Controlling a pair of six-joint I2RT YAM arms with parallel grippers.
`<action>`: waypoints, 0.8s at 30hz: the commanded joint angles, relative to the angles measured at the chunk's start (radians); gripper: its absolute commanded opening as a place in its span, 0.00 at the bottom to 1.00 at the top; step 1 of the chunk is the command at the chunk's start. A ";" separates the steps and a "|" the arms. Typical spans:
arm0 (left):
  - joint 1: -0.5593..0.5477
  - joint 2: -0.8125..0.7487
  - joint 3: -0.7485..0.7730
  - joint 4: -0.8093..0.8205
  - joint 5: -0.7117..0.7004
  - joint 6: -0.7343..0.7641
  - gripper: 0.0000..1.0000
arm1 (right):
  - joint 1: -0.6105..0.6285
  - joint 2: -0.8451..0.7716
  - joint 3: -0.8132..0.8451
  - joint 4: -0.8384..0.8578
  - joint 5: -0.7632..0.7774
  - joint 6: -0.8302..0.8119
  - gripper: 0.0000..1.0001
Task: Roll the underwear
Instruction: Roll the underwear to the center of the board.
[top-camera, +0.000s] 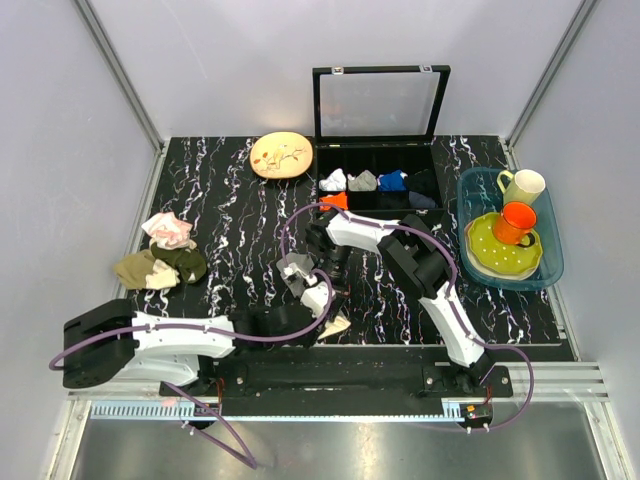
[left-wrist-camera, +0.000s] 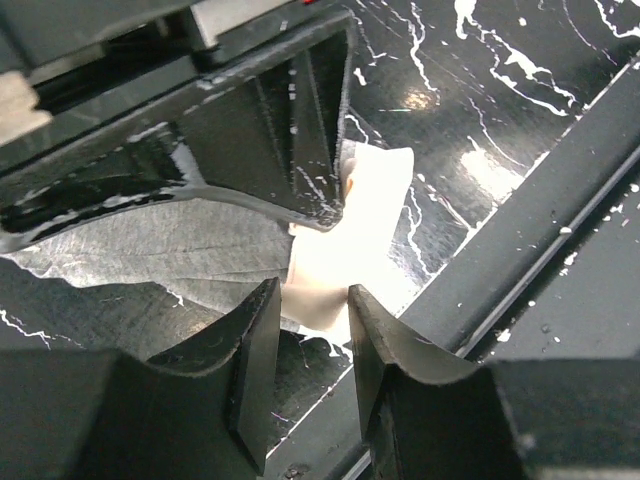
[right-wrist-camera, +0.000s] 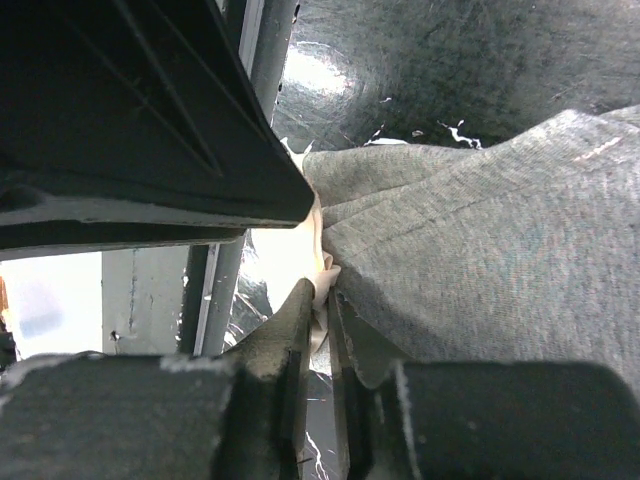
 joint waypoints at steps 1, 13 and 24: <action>0.012 0.005 -0.027 0.113 -0.060 -0.063 0.36 | -0.002 -0.001 0.015 -0.070 0.003 0.012 0.18; 0.031 0.053 -0.077 0.103 -0.046 -0.193 0.31 | -0.058 -0.102 0.064 -0.064 -0.015 0.066 0.38; 0.073 0.019 -0.117 0.095 -0.031 -0.249 0.27 | -0.166 -0.245 0.029 -0.004 0.010 0.103 0.42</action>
